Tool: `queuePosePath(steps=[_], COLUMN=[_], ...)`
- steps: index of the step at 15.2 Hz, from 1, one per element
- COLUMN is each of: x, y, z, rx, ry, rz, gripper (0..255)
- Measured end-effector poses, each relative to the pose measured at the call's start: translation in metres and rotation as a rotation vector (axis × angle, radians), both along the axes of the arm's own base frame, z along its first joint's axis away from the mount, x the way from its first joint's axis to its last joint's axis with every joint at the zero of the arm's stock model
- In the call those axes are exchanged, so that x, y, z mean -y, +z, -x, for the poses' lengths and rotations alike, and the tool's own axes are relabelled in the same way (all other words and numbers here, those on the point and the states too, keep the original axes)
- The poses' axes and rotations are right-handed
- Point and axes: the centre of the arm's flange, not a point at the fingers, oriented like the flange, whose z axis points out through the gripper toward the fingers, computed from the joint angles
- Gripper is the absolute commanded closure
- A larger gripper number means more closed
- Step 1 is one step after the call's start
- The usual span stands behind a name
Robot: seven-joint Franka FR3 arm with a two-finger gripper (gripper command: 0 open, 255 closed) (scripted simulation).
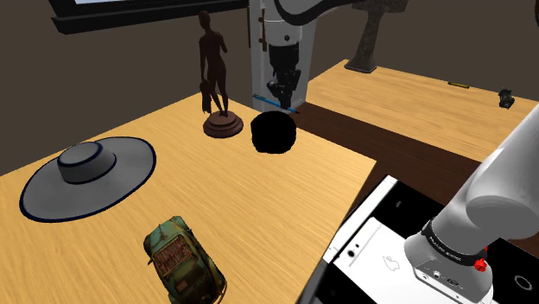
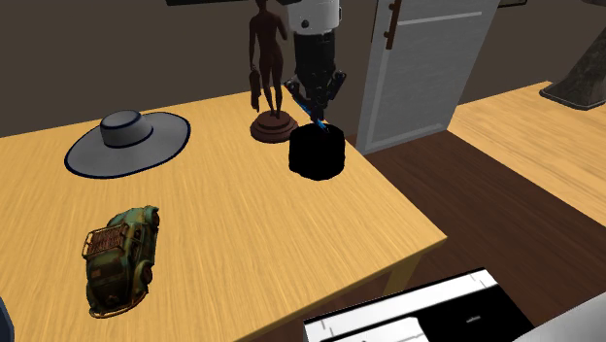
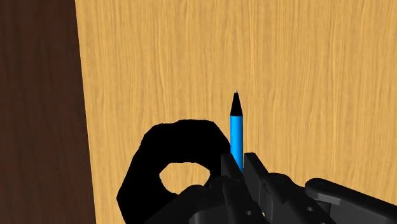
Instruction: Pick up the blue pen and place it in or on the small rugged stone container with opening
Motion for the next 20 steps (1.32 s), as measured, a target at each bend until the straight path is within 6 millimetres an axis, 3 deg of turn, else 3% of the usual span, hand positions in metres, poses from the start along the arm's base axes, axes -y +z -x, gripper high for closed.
queuePosePath(steps=[3,5,20], x=[0.031,0.038,0.04], y=[0.005,-0.003,-0.081], z=[-0.02,-0.025,-0.027], rx=[0.0,-0.001,-0.001], ry=[0.001,0.001,0.001], rz=[0.0,0.0,0.0], gripper=[255,255,255])
